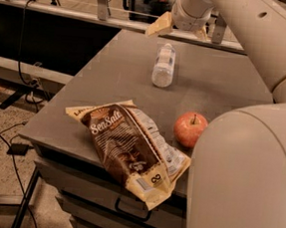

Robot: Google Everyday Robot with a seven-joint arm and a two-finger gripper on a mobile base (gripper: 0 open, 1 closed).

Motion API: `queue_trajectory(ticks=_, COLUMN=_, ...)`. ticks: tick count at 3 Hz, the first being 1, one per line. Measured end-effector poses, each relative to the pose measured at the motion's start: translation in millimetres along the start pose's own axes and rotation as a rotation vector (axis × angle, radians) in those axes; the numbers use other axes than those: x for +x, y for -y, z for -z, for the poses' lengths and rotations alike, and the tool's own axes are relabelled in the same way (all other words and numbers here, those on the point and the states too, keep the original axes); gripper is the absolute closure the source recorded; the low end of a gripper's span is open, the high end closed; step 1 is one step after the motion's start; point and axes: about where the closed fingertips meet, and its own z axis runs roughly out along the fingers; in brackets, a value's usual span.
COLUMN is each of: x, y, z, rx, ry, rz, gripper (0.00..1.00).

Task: Place blue plastic bottle upright

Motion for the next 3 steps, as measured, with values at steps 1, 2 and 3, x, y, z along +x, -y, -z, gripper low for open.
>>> queue_trajectory(ticks=1, x=4.0, y=7.0, z=-17.3, rx=-0.010, ry=-0.031, rz=-0.021, gripper=0.00)
queue_trajectory(ticks=2, x=11.0, y=11.3, z=-33.4, rx=-0.019, ry=-0.073, rz=-0.032, gripper=0.00)
queue_trajectory(ticks=3, x=16.5, y=8.6, z=-49.1, rx=-0.014, ry=-0.112, rz=-0.013, gripper=0.00)
